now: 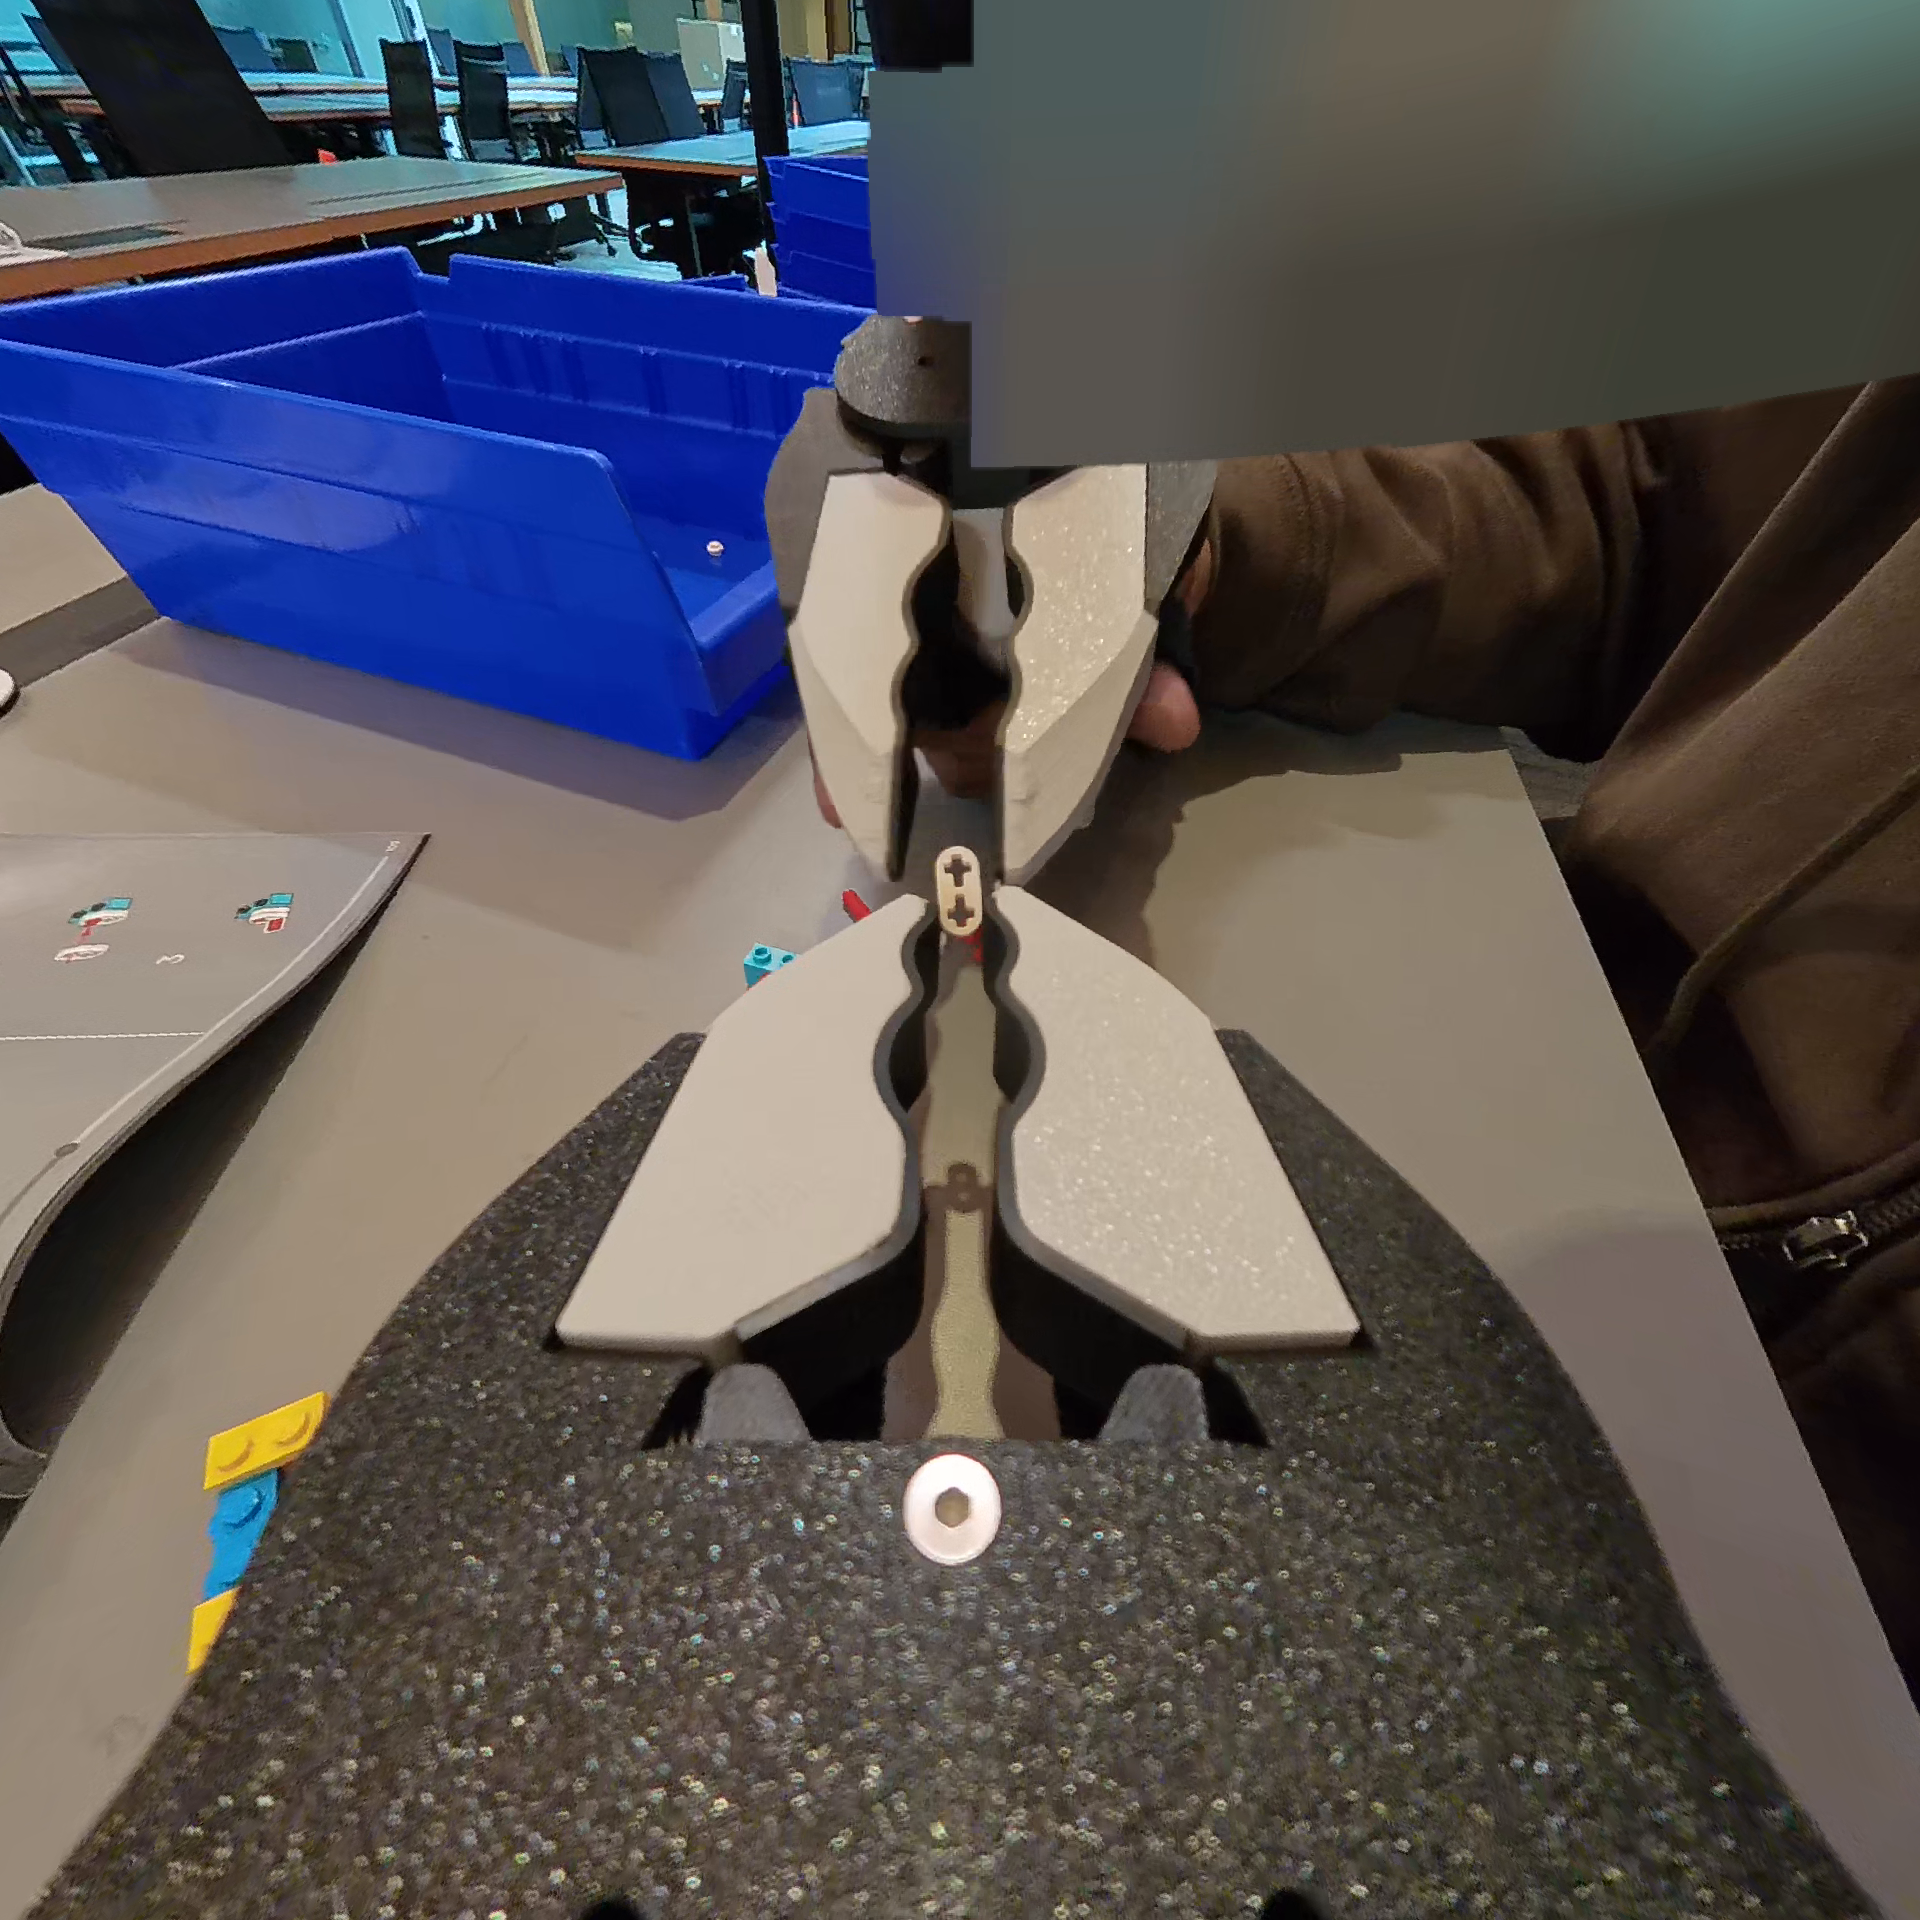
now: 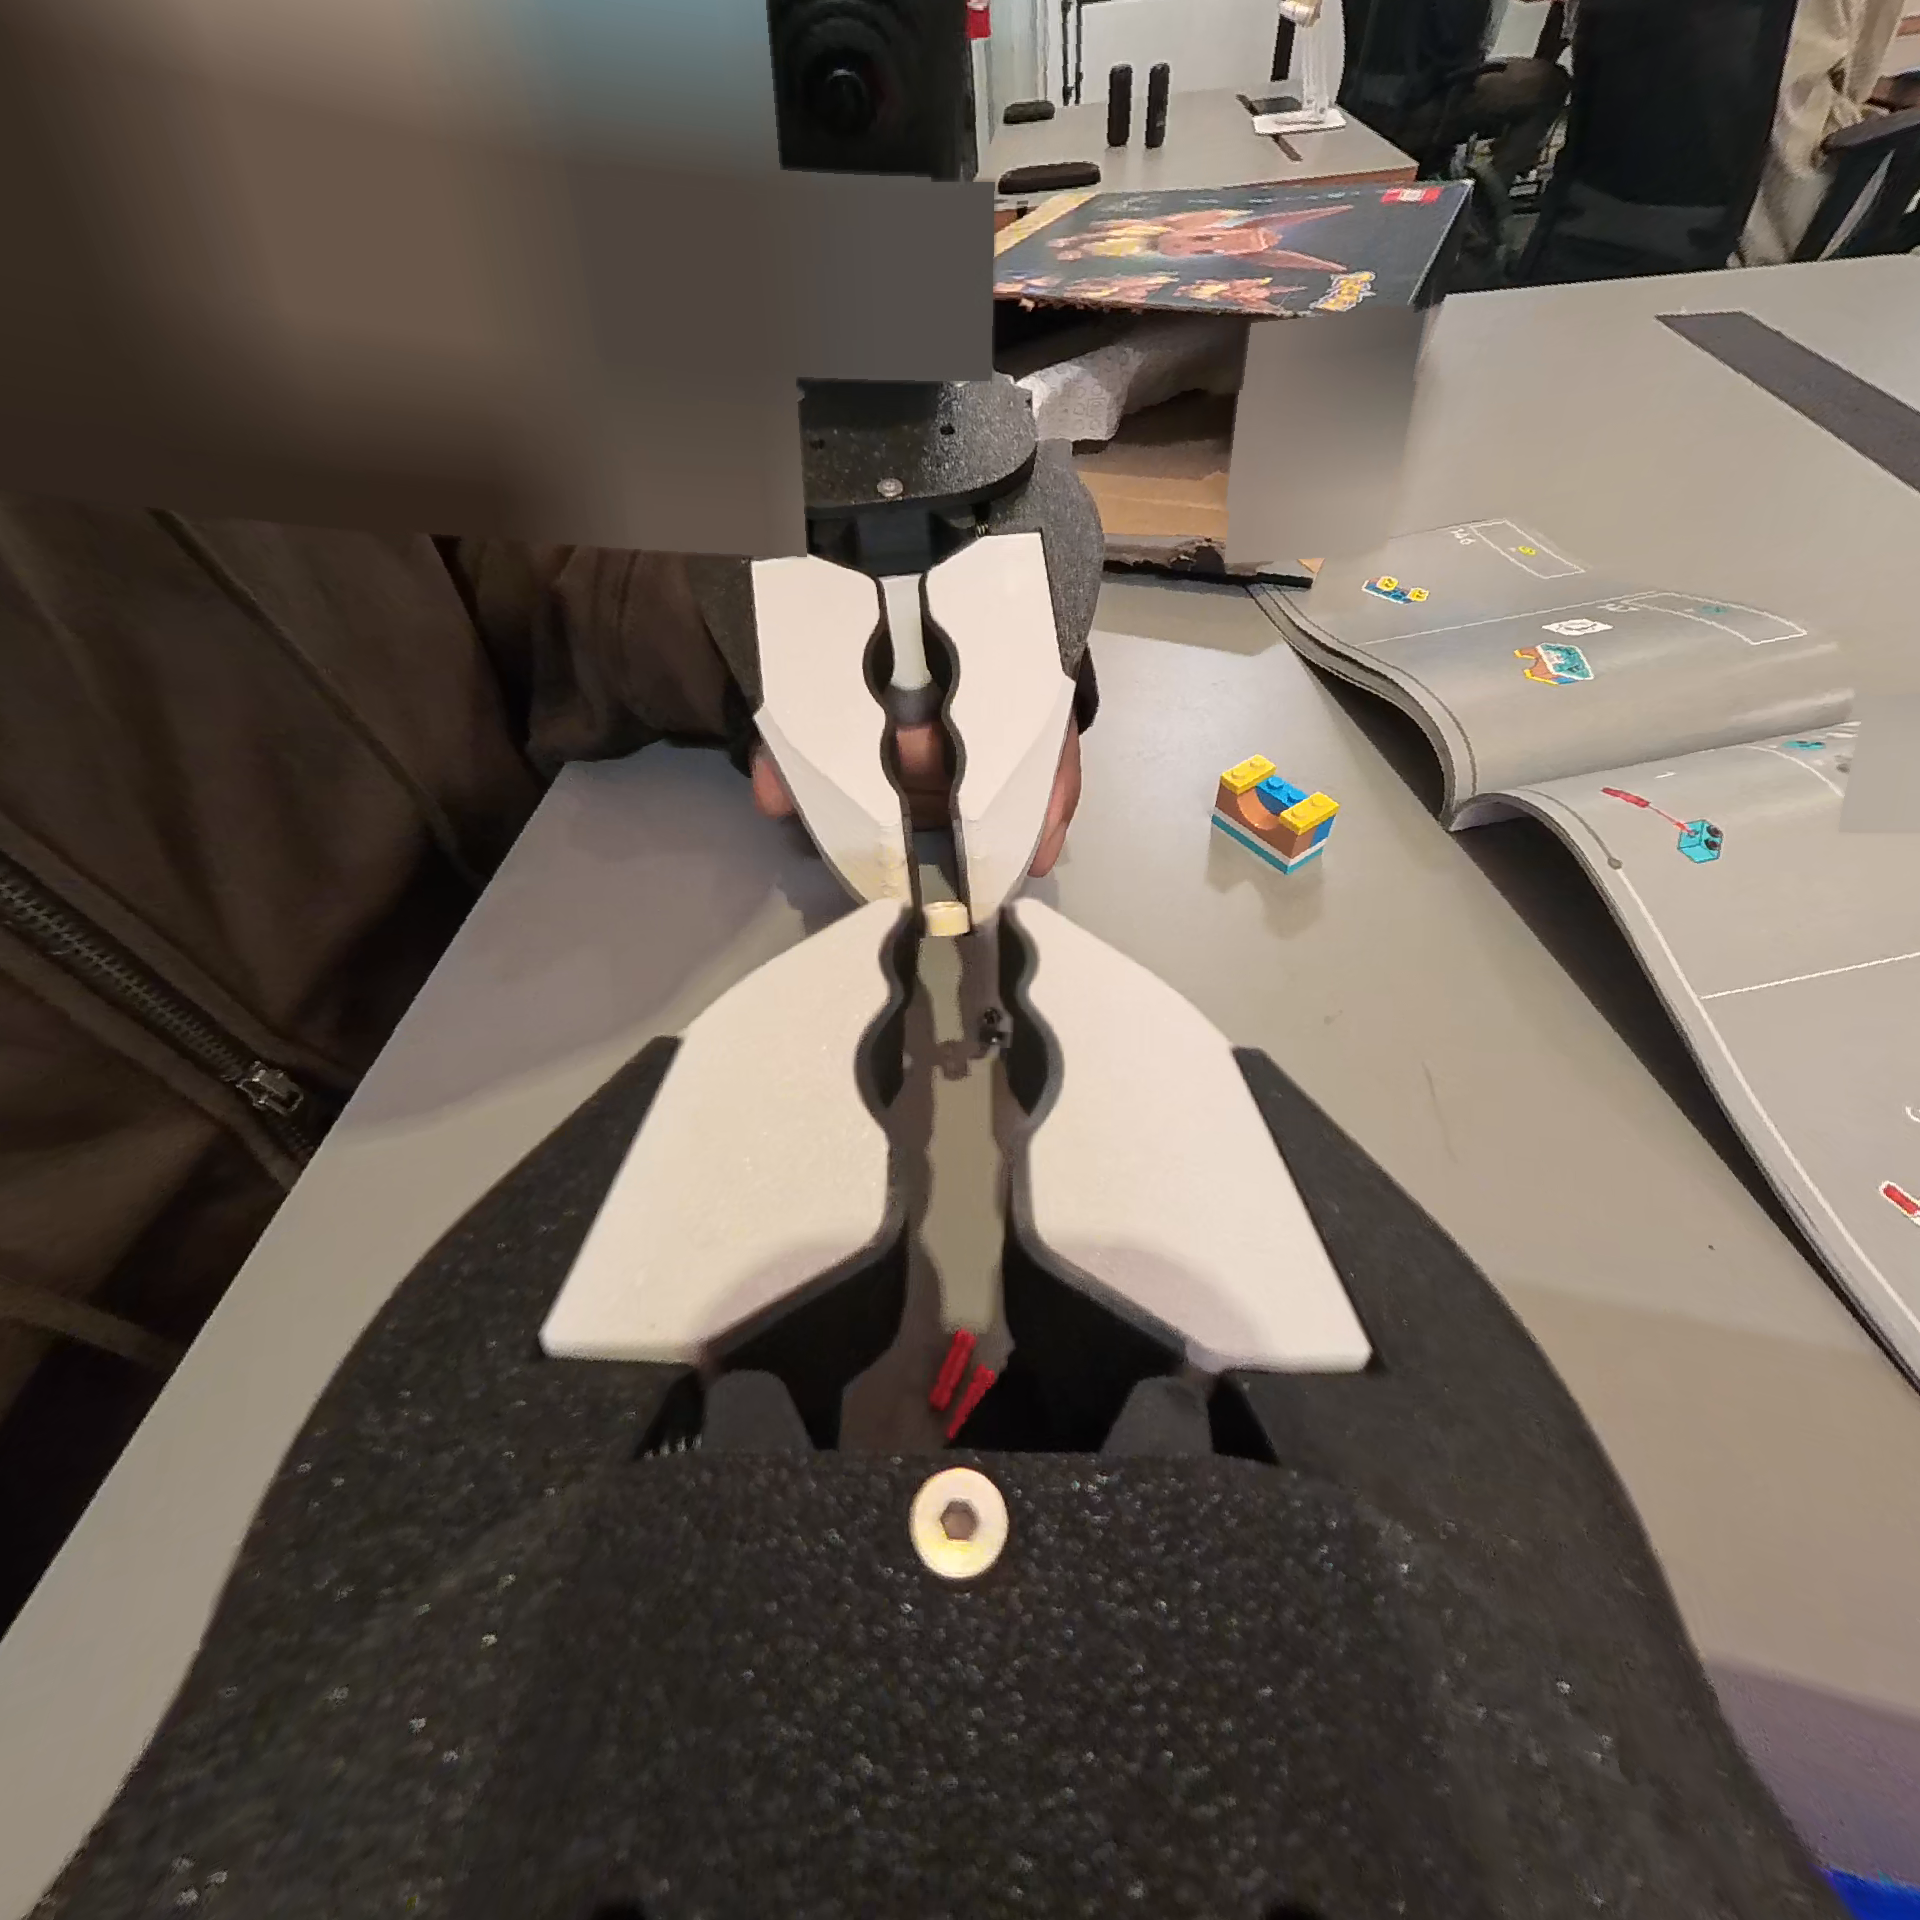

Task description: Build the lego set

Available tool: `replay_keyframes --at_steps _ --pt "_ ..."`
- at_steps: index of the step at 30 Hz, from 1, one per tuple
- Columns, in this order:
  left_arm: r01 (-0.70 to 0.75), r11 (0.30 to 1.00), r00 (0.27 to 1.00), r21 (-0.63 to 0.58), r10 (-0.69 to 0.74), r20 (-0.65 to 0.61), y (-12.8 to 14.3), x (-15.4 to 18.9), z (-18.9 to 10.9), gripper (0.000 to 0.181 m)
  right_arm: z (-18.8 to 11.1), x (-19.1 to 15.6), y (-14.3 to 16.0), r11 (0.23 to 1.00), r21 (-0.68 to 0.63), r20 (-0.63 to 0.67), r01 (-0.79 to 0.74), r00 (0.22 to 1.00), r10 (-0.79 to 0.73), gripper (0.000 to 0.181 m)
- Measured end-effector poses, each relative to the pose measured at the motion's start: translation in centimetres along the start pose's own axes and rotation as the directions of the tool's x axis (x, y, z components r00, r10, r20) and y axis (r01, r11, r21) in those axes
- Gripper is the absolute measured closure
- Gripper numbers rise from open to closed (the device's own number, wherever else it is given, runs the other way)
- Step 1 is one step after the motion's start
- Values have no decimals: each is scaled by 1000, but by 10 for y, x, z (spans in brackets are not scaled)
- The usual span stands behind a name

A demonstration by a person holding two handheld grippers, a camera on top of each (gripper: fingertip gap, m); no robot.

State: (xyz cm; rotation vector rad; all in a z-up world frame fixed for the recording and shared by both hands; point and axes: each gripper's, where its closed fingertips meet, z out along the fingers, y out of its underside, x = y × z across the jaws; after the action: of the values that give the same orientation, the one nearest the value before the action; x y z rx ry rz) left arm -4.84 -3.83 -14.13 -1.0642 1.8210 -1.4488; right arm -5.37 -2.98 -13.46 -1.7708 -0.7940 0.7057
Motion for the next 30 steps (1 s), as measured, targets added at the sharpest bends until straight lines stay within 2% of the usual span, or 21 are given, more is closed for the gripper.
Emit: replay_keyframes --at_steps 4,8,18,21,25,30 --pt "20 1000 999 3 -21 50 0 -10 -3 174 -9 12 6 998 -57 -60 -1 998 -3 153" --pt "62 998 994 -5 -62 89 3 -19 -5 174 -24 45 38 969 -246 -237 -36 971 -25 152" --pt "95 995 990 -32 -91 110 8 -25 -5 174 -12 59 81 885 -450 -308 -123 951 -24 153" --pt "102 994 989 -37 -97 107 8 -25 -4 174 -9 57 80 884 -451 -297 -124 955 -18 164" --pt "143 990 985 -13 -141 102 6 -29 -6 174 -7 58 75 898 -422 -293 -122 956 -8 165" --pt "210 975 975 79 -215 63 -8 -43 -13 174 -2 53 21 993 -66 -223 -97 971 80 165"
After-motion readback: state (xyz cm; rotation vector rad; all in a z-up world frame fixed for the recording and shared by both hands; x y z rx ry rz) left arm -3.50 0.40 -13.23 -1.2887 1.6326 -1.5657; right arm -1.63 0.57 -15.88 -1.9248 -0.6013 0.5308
